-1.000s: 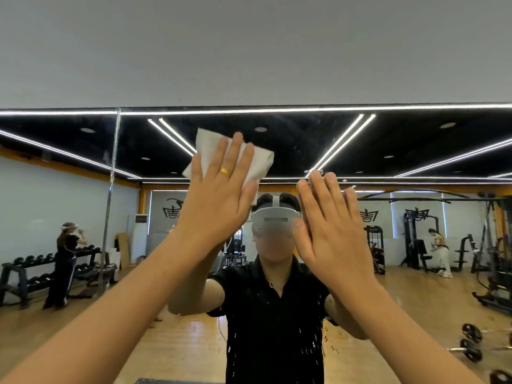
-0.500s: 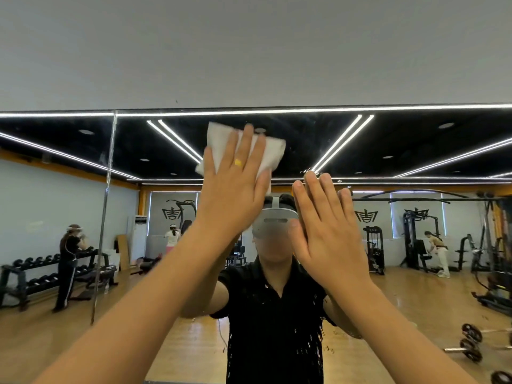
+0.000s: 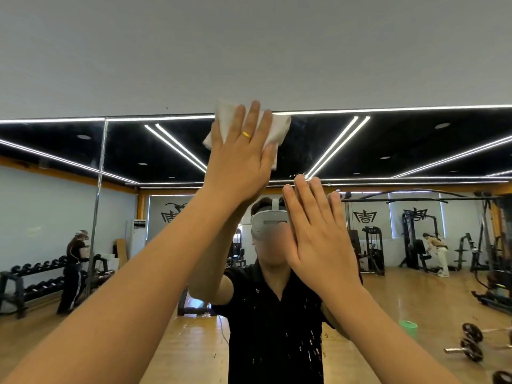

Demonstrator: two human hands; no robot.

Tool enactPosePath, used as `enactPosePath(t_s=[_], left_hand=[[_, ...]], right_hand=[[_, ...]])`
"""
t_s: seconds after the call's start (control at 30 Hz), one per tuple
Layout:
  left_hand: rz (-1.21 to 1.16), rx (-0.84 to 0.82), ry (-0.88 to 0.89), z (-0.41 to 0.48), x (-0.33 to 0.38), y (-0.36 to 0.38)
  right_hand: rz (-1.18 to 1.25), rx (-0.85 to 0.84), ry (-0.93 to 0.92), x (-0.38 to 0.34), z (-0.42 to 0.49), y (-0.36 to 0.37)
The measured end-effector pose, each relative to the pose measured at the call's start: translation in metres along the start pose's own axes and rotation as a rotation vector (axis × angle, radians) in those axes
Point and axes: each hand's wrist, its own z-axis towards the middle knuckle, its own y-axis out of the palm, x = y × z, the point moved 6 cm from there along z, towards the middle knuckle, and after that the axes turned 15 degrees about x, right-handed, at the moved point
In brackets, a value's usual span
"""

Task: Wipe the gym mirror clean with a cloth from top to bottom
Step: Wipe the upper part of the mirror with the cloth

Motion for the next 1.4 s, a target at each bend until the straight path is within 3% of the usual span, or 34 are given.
enactPosePath(t_s=[0.27,0.57,0.9,1.03,1.2,1.4], left_hand=[[-0.006,-0.018,0.017,-0.102,-0.006,-0.007],[0.016,-0.029,-0.043,-0.018,0.002,0.000],[-0.004,0.068,0.010,-0.085,-0.004,-0.003],[-0.004,0.053,0.017,-0.083,-0.003,-0.004],[-0.006,0.067,0.023,-0.084,-0.002,-0.004],[0.025,0.060,-0.023,-0.063,0.013,-0.001]], right_hand=[[0.021,-0.024,0.003,0.001,0.000,0.001],[0.001,0.006,-0.005,0.000,0.001,0.000],[0.079,-0.059,0.031,0.002,0.006,-0.004],[0.104,-0.055,0.102,0.039,0.027,-0.024],[-0.072,-0.099,0.098,0.130,0.038,-0.039],[-0.088,-0.079,0.068,0.132,0.028,-0.033]])
